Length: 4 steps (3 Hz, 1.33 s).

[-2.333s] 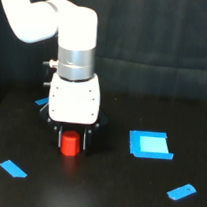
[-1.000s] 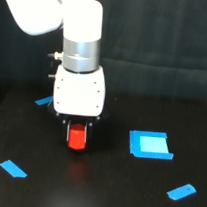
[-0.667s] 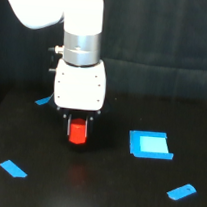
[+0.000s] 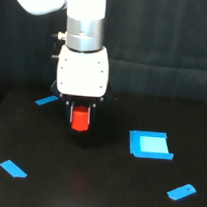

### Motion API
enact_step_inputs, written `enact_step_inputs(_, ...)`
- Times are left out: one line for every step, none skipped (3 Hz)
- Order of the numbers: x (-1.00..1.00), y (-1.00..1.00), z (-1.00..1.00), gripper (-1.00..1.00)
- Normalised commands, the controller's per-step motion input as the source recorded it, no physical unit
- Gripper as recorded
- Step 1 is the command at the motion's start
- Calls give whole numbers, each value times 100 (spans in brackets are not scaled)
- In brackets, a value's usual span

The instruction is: Pick up the red object from the table

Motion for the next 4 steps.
enact_step_inputs(30, -13, 100, -96)
enact_step_inputs(22, 5, 100, -100)
enact_step_inputs(11, -4, 100, -99)
enact_step_inputs(2, 7, 82, -95)
